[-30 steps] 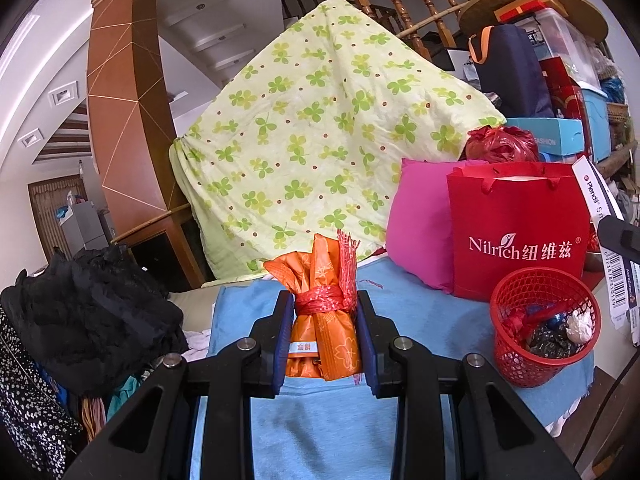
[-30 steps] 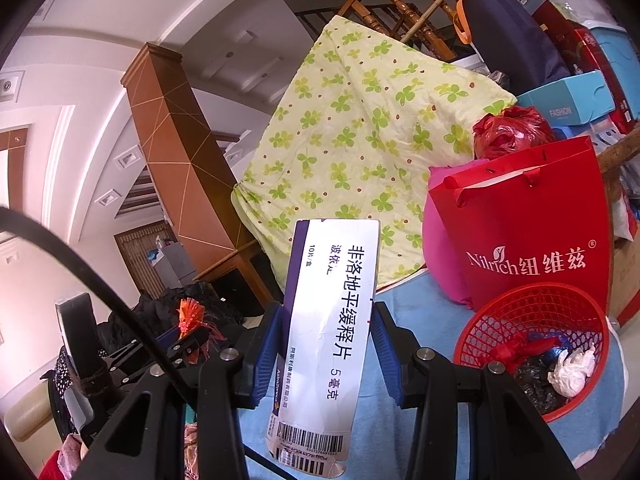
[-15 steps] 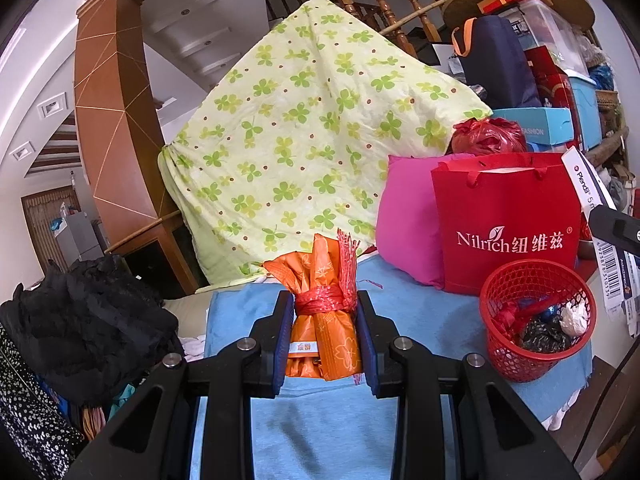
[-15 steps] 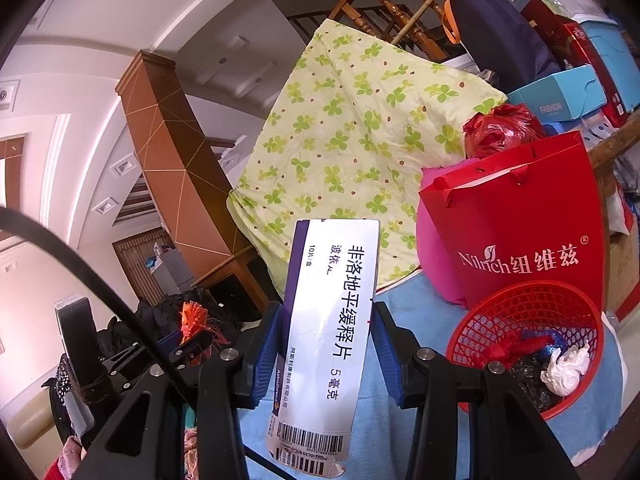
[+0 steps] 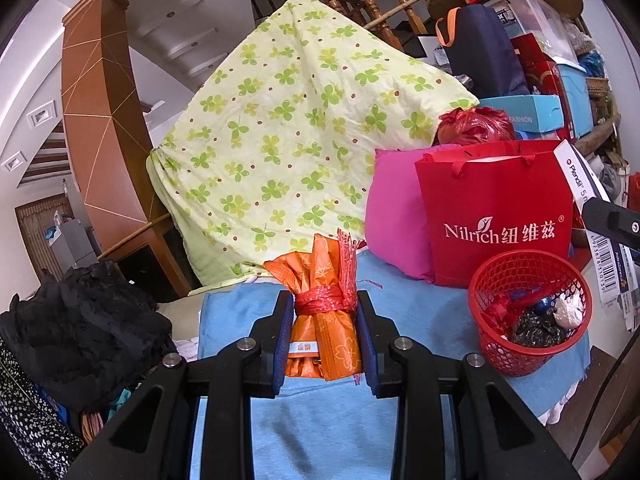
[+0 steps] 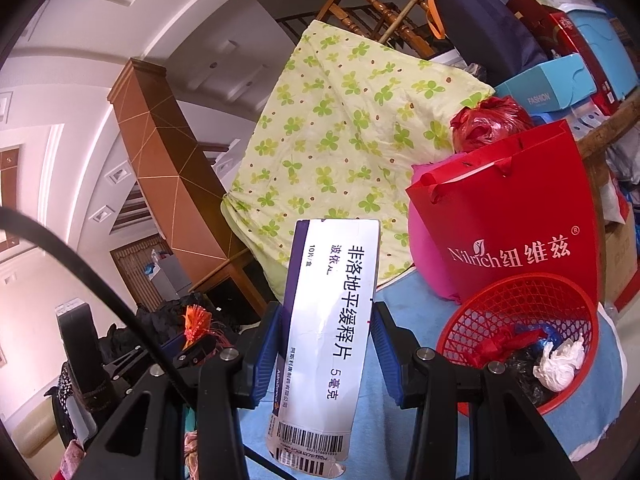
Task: Collect trash
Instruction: 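Lift and hold the medicine box in the right tool while the left tool holds the wrapper, then carry the box over the red basket and open the right tool while the left tool releases the wrapper there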
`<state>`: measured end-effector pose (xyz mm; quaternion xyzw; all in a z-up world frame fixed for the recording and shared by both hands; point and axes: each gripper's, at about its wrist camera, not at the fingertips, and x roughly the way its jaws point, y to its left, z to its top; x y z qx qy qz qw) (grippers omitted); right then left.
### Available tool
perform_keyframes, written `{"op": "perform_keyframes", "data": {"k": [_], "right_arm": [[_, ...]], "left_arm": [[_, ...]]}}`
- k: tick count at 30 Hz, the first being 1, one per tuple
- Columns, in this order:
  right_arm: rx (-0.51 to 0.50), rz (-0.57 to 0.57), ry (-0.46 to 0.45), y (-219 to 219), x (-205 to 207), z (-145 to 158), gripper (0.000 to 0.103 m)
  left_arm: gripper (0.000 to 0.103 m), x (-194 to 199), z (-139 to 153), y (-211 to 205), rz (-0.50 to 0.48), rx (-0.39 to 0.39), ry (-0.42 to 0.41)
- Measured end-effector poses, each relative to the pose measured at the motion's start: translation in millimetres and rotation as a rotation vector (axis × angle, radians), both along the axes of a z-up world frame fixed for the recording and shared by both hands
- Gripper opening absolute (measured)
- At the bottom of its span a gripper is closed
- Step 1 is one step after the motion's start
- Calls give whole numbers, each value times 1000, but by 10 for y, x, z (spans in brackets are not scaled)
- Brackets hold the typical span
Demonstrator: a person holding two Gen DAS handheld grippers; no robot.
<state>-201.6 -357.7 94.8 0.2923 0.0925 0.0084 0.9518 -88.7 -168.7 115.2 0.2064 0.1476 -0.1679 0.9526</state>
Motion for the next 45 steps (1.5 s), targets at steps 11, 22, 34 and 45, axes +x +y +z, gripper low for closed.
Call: {"op": "perform_keyframes", "data": {"k": [11, 22, 34, 45], "right_arm": [[35, -21, 2, -182, -44, -114, 48], [110, -55, 44, -599, 20, -454, 48], [269, -177, 184, -1489, 194, -1154, 50], [352, -247, 245, -1740, 179, -1503, 62]], "left_arm": [[33, -22, -101, -255, -27, 39, 17], [33, 64, -313, -836, -173, 68, 96], [39, 354, -664, -1900, -478, 20, 324], [66, 530, -1126, -1880, -470, 69, 384]]}}
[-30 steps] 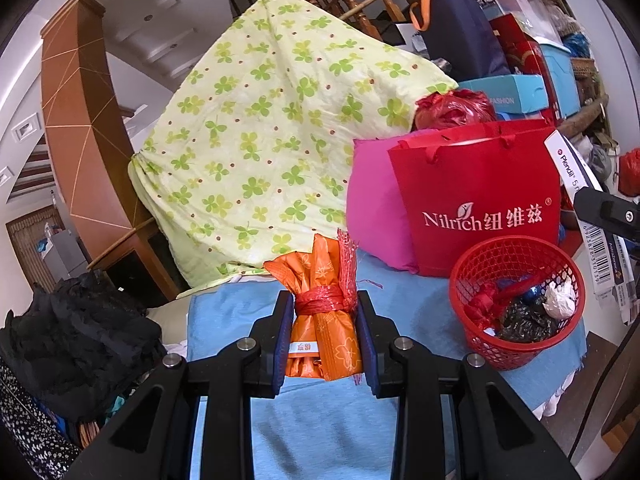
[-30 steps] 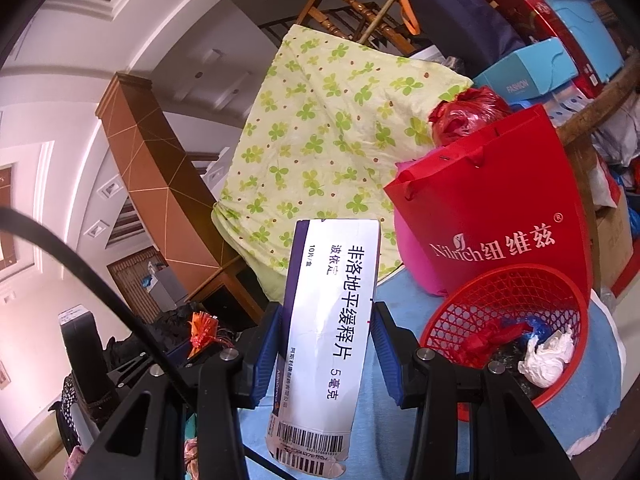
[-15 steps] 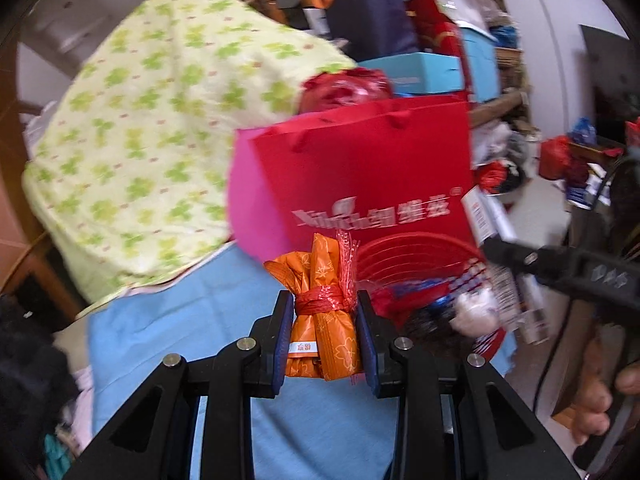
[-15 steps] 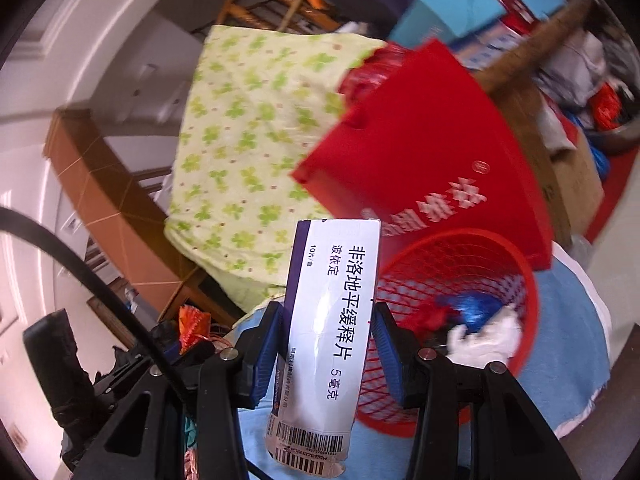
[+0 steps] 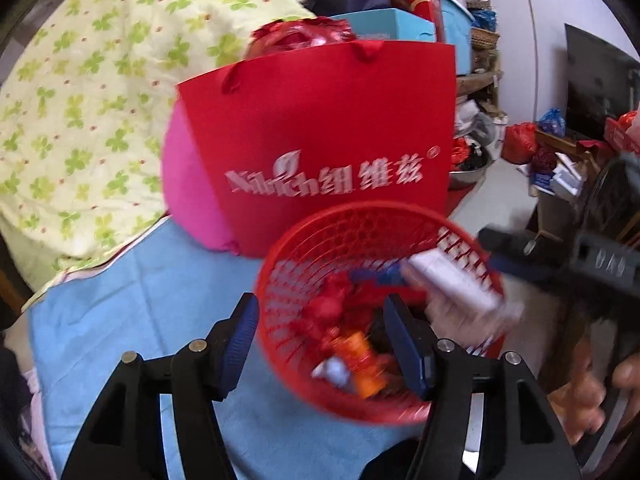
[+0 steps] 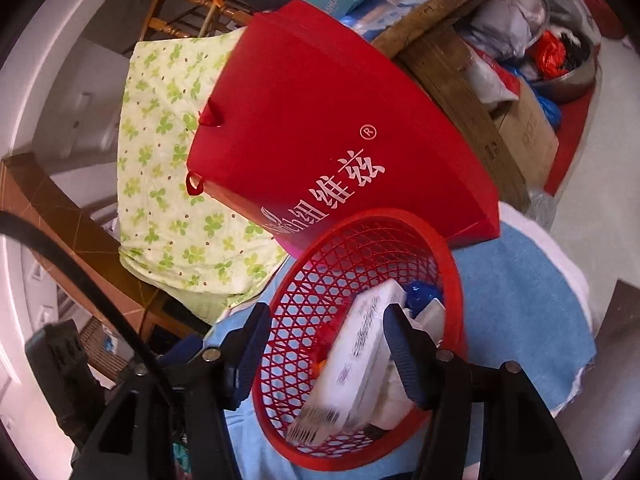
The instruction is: Collect trash
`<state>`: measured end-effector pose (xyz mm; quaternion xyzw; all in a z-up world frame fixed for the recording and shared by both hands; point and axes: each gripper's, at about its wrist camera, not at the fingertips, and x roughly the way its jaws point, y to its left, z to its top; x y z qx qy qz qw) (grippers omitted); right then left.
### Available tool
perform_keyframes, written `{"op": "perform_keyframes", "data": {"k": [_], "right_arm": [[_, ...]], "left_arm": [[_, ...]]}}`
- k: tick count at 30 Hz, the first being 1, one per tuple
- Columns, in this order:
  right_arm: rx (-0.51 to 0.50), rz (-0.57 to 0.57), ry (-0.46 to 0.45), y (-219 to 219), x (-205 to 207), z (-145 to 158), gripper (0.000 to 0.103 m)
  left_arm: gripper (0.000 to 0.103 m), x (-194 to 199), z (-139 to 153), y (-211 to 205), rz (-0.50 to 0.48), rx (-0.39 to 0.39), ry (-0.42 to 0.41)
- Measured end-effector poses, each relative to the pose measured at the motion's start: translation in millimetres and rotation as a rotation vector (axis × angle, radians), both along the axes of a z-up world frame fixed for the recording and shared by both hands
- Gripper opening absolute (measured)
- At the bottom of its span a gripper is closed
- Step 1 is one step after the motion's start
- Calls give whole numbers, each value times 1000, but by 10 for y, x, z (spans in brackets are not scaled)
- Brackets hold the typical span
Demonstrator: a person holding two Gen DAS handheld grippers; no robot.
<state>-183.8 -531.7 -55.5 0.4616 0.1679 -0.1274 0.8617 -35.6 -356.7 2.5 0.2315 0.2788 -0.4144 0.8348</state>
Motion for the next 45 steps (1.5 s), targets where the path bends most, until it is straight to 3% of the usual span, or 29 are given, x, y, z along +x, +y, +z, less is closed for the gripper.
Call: {"op": "perform_keyframes", "data": {"k": [9, 13, 16, 22, 26, 29, 36, 45], "right_arm": [[-124, 111, -45, 569, 113, 381, 62], [-182, 169, -67, 903, 235, 590, 62], [-226, 203, -72, 1141, 302, 720, 62], [-322, 236, -63, 1540, 382, 954, 63], [-400, 229, -60, 1742, 305, 1114, 69], [-465, 222, -62, 1879, 217, 1241, 70], [-623, 200, -45, 2192, 18, 1481, 72], [-703, 138, -41, 2295, -300, 1691, 76]], "left_arm": [[72, -59, 207, 850, 222, 11, -128], [85, -12, 390, 1208, 312, -6, -194], [85, -58, 472, 1424, 363, -13, -240], [85, -72, 566, 1703, 419, -15, -255], [85, -114, 677, 1850, 449, -39, -264], [94, -151, 746, 1929, 462, -53, -267], [95, -331, 921, 2087, 483, -81, -299], [100, -574, 1158, 2286, 495, -117, -332]]}}
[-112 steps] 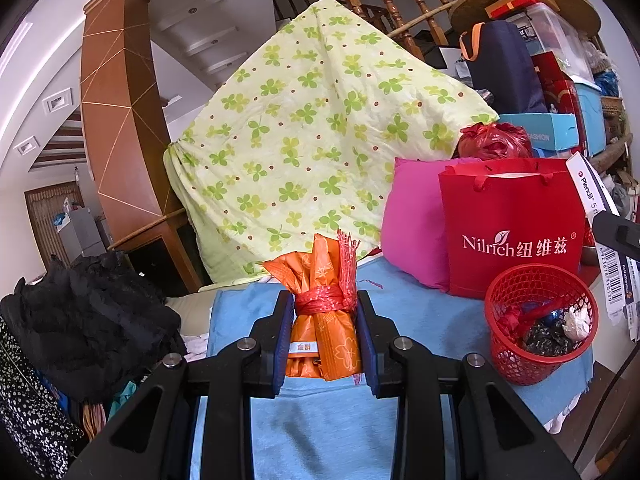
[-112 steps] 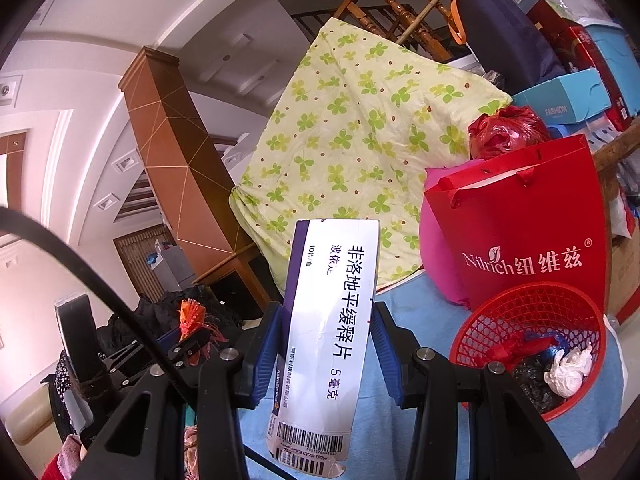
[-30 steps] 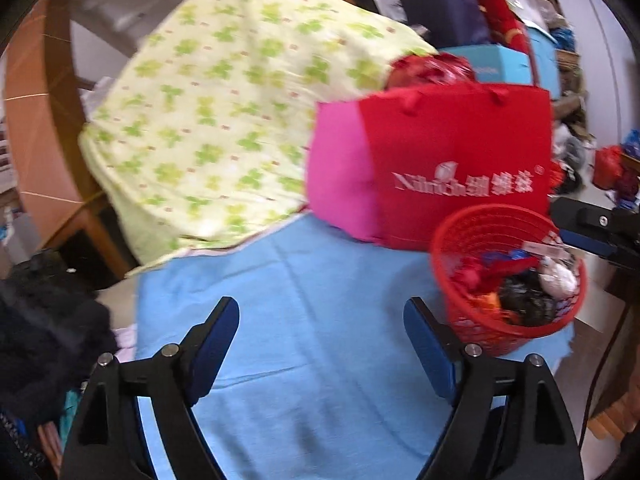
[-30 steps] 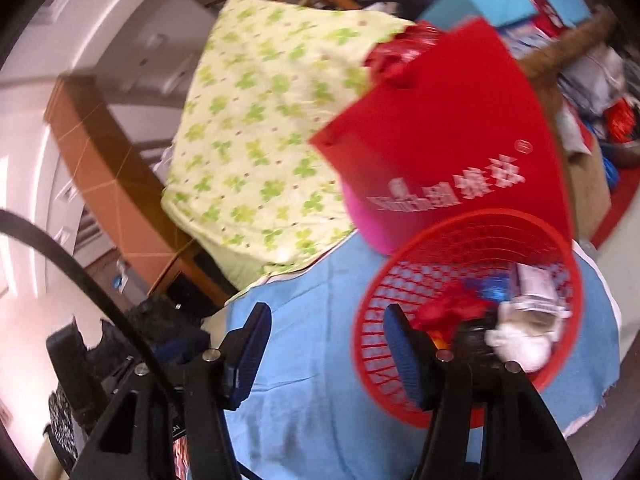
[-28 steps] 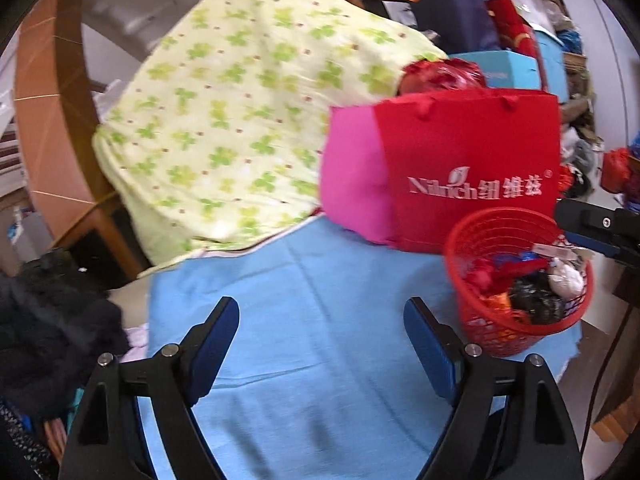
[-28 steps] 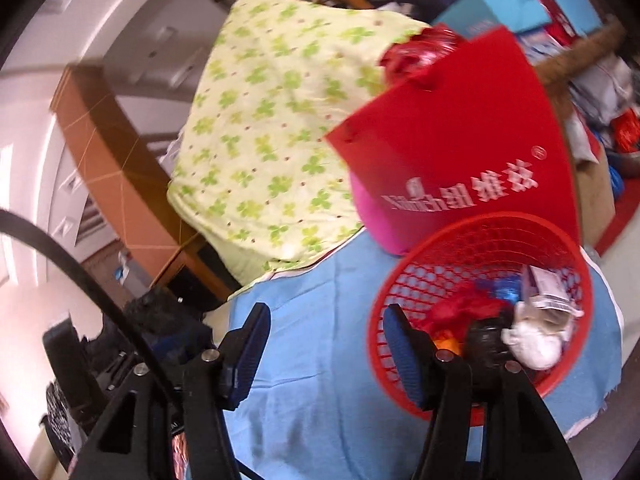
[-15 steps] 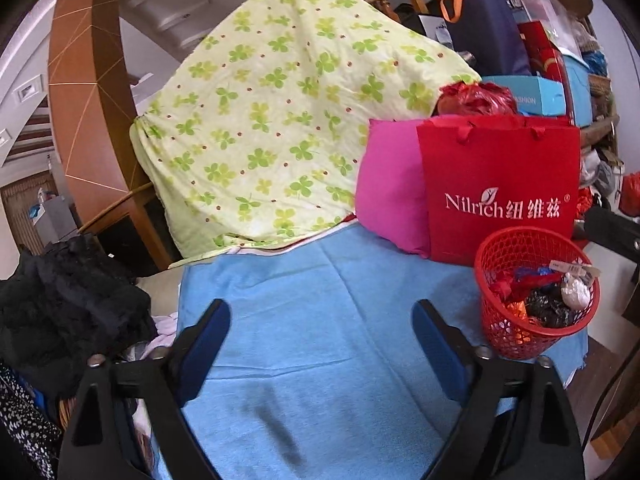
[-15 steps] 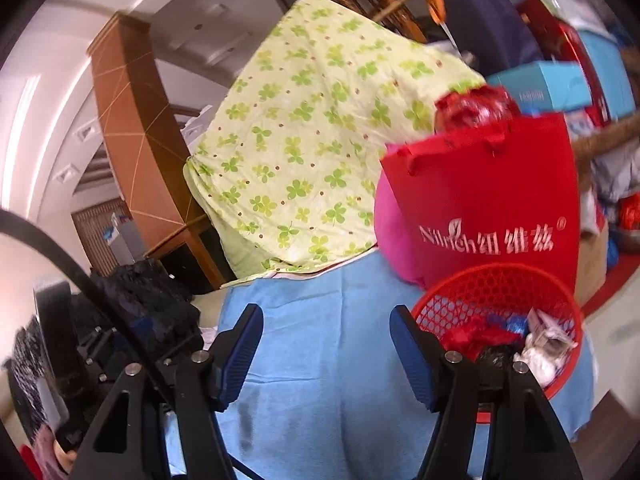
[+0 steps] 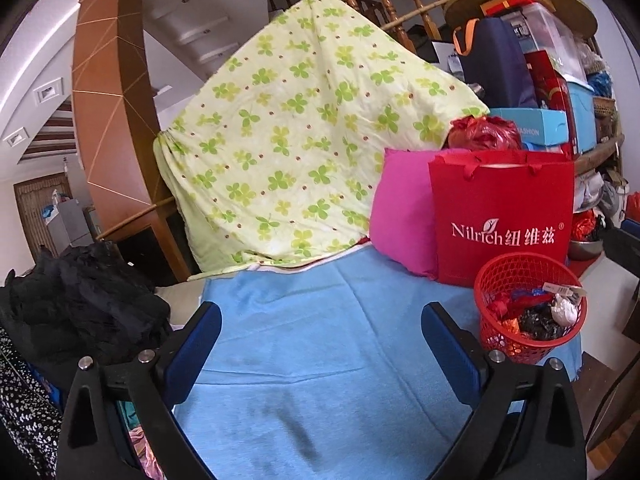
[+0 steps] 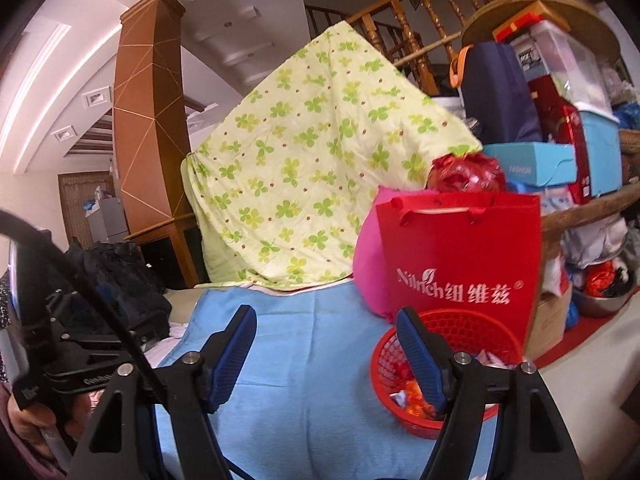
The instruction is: Collect trash
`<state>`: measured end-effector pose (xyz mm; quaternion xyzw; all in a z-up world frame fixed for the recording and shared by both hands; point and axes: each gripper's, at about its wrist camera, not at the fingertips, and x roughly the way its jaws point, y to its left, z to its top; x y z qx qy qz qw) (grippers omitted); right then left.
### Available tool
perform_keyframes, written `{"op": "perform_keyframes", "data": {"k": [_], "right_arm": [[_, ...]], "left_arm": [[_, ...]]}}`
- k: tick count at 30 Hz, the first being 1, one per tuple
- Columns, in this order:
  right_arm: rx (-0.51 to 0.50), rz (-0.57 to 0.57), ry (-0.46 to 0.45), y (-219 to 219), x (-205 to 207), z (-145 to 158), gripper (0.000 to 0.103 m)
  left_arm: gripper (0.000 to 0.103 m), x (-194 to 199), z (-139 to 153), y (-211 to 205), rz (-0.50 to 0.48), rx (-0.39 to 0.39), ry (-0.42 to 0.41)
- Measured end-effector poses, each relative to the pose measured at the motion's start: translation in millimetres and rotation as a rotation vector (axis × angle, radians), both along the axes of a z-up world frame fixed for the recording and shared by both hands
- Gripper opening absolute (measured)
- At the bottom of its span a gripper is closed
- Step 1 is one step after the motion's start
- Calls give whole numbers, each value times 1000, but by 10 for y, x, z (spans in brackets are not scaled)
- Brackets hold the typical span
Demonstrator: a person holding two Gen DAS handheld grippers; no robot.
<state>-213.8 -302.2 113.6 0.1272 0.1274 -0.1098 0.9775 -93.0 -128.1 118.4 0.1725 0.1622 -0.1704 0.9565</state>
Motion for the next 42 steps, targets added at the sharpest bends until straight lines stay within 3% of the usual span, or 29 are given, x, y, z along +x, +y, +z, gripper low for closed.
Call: {"op": "perform_keyframes", "data": {"k": [9, 21, 42], "right_arm": [[-74, -38, -46, 126, -294, 241, 81], [-152, -43, -17, 284, -445, 380, 82], [-160, -70, -21, 215, -629, 436, 84]], "left_arm": [[100, -174, 121, 68, -22, 3, 20], [101, -343, 215, 64, -60, -7, 38], [101, -547, 338, 75, -60, -6, -6]]}}
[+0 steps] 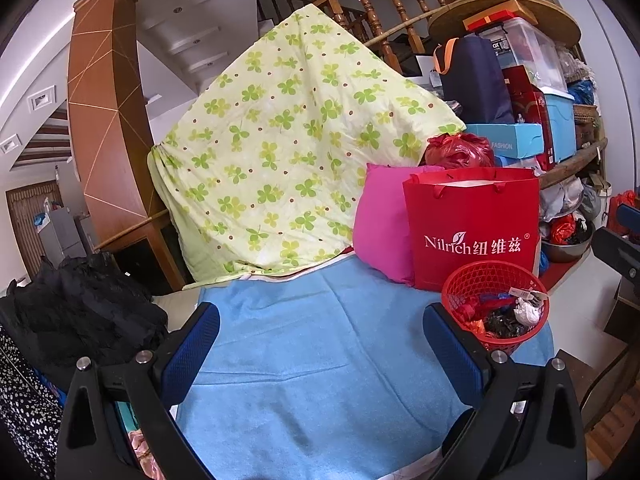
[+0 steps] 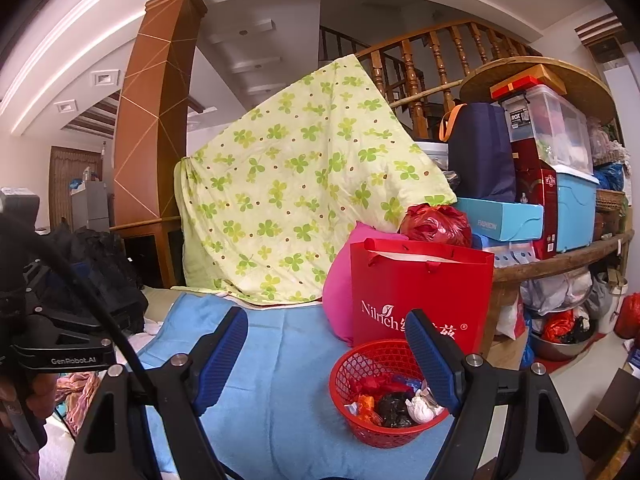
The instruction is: Collect trash
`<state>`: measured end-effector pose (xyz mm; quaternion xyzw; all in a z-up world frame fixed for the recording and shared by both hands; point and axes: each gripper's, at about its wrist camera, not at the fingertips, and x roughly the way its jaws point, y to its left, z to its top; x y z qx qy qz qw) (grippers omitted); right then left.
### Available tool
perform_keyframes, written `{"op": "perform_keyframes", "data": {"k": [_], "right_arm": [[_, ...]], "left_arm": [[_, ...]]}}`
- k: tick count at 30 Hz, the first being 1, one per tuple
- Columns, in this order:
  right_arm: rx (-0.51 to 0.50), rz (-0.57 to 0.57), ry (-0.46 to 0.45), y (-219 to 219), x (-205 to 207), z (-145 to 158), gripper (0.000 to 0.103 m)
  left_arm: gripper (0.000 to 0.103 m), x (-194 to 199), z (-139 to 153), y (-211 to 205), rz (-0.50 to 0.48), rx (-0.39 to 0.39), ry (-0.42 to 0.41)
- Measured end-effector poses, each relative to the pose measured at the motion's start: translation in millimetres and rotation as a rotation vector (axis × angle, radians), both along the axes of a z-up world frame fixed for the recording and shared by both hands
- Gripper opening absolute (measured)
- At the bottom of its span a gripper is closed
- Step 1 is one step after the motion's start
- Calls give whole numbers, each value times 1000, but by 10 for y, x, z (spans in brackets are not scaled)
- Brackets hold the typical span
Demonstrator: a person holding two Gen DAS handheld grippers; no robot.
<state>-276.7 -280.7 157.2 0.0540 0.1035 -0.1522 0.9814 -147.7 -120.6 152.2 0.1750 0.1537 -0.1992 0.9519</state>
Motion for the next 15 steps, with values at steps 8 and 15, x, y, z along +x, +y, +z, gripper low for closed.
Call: {"op": "perform_keyframes", "data": {"k": [8, 15], "right_arm": [[2, 9, 7, 15, 3, -23, 84], [-1, 10, 5, 21, 5, -14, 84]], "left_arm": [[101, -22, 18, -12, 0, -3, -3], [101, -39, 44, -8, 1, -3, -12]]}}
